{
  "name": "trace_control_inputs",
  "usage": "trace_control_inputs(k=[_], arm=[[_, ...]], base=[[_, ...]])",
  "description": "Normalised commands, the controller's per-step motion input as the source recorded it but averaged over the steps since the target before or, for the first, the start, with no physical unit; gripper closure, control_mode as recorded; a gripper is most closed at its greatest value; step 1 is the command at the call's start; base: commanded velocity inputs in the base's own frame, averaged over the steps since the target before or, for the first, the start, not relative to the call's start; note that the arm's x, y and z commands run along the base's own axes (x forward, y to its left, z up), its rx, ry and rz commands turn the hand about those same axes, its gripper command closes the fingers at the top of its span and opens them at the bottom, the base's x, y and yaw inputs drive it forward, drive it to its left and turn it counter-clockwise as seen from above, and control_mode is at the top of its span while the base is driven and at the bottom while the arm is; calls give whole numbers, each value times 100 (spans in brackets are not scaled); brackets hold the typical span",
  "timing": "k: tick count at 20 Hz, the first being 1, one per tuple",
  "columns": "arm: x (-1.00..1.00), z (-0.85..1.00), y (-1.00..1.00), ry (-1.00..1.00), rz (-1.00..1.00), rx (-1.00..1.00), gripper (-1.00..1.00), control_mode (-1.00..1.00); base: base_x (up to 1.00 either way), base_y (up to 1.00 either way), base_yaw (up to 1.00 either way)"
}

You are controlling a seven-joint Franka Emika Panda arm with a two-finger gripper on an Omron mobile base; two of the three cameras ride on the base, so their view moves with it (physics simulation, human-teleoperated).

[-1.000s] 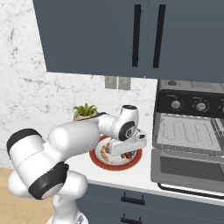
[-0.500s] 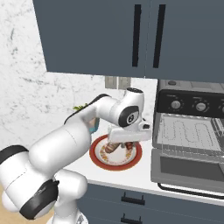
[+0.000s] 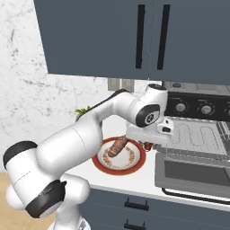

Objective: Pick up the kebab skewer and baguette bread, and place them inside the toaster oven. Close the toaster oven door and start by setting the timer.

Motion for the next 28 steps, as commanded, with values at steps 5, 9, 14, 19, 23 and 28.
trace_control_inputs(k=[5,9,14,19,23,28], arm=[[0,29,-73,-7,-21,0,100,-100],[-3,5,-70,-24,-9,1,100,-100],[-1,-28,-26,-27,-5,6,100,-100],[16,-15,-4,-19,-1,1,100,-100],[16,-2,-11,-6,0,0,100,-100],[0,-25,-2,-10,0,-3,100,-100]], base=[[0,0,0],[0,0,0],[0,0,0],[0,0,0],[0,0,0],[0,0,0]])
